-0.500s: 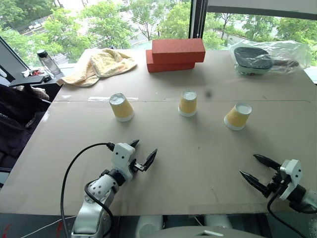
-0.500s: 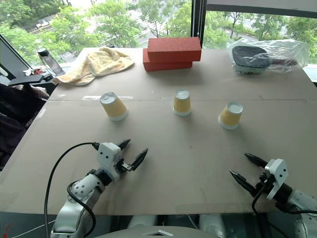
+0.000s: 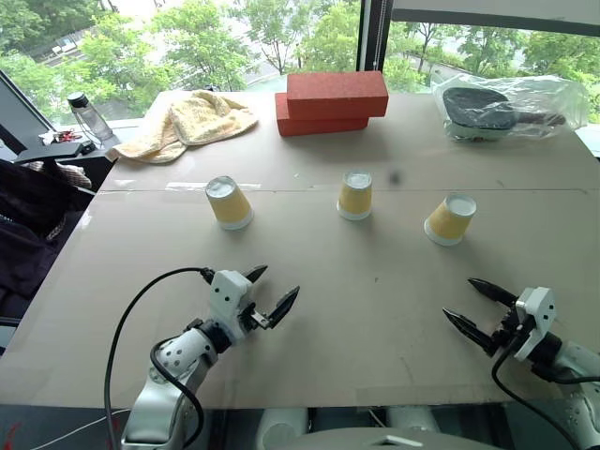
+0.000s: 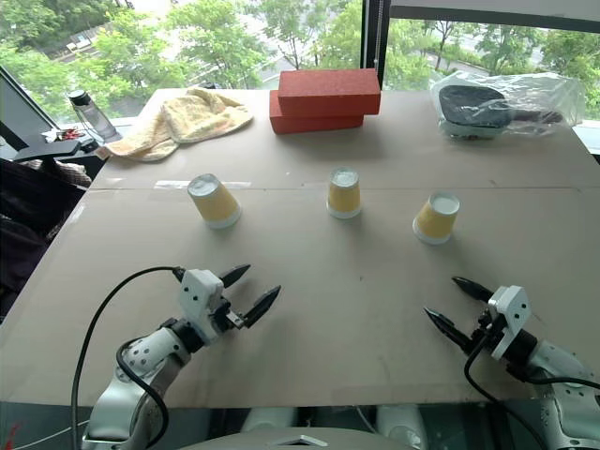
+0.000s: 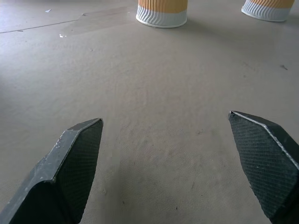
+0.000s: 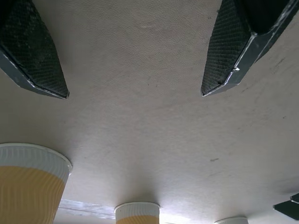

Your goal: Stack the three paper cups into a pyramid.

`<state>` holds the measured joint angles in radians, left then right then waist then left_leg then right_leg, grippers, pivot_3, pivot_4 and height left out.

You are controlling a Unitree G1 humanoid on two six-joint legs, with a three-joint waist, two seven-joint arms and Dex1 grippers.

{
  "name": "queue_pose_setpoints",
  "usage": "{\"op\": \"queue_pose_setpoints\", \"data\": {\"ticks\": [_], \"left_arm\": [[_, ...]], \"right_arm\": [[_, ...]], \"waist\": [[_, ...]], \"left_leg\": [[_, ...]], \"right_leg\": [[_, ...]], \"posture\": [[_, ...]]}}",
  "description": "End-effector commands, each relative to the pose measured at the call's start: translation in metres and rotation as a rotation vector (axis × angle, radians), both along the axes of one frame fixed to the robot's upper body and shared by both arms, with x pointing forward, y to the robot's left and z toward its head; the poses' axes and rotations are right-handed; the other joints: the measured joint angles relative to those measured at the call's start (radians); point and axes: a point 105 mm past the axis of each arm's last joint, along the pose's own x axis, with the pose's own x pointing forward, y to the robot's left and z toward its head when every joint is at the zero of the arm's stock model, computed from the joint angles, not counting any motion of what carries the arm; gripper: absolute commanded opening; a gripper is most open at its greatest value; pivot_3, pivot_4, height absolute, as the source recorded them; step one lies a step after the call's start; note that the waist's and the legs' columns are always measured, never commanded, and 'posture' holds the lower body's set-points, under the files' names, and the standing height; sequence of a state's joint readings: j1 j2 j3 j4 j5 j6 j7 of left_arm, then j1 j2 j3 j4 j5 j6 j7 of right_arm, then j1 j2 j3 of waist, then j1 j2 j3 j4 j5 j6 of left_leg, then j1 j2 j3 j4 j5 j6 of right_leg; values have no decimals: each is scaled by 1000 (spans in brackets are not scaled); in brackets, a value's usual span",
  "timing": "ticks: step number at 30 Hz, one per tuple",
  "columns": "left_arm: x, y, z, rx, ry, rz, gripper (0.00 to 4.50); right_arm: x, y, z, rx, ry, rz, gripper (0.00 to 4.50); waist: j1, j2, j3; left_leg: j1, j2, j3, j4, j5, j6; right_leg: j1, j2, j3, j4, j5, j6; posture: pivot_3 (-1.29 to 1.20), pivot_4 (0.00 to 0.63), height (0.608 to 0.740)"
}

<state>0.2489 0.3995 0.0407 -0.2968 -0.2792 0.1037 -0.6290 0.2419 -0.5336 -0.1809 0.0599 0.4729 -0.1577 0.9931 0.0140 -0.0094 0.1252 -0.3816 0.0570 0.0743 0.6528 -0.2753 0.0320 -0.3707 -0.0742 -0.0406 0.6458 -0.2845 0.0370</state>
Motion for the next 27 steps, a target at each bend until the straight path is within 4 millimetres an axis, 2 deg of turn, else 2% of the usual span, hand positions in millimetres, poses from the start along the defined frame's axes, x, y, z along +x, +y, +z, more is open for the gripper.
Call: {"op": "queue_pose_setpoints", "data": {"ticks": [1,8,12,14,18,20,22,27], "left_arm": [[0,4,11,-4,-42,9,4413],[-1,3,12,-31,-58,42,4413],[8,14,22,-15,-128,136,4413],[17,27,31,-23,-173,211,4413],[42,59,66,-69,-305,397,4413],[61,72,80,-72,-354,456,4413],[78,76,85,-63,-376,476,4413],[101,77,89,-54,-399,504,4413]], "right_arm": [[1,1,5,-4,-28,24,4500],[-1,4,5,2,-29,49,4500],[-3,8,8,14,-46,88,4500],[-4,13,13,30,-64,116,4500],[-5,33,33,73,-118,204,4500],[-2,48,49,109,-166,257,4500],[2,59,64,138,-206,295,4500],[7,75,83,159,-258,328,4500]], "waist": [[0,0,0],[0,0,0],[0,0,0],[1,0,0],[0,0,1],[0,0,1],[1,-2,2],[1,-4,3]], "left_leg": [[0,0,0,0,0,0],[0,0,0,0,0,0],[0,0,0,0,0,0],[0,0,0,0,0,0],[0,0,-1,1,0,0],[0,0,0,1,0,0],[0,0,-1,1,0,0],[0,-1,0,2,0,-1]], "right_leg": [[0,0,0,0,0,0],[0,0,0,0,0,0],[0,0,0,0,0,0],[0,0,0,0,0,0],[0,0,0,2,0,0],[0,0,0,2,0,0],[0,1,-1,2,0,1],[0,2,-3,4,0,1]], "posture": [[0,150,730],[0,150,730],[0,150,730],[0,150,730],[0,150,730],[0,150,730],[0,150,730],[0,150,730]]}}
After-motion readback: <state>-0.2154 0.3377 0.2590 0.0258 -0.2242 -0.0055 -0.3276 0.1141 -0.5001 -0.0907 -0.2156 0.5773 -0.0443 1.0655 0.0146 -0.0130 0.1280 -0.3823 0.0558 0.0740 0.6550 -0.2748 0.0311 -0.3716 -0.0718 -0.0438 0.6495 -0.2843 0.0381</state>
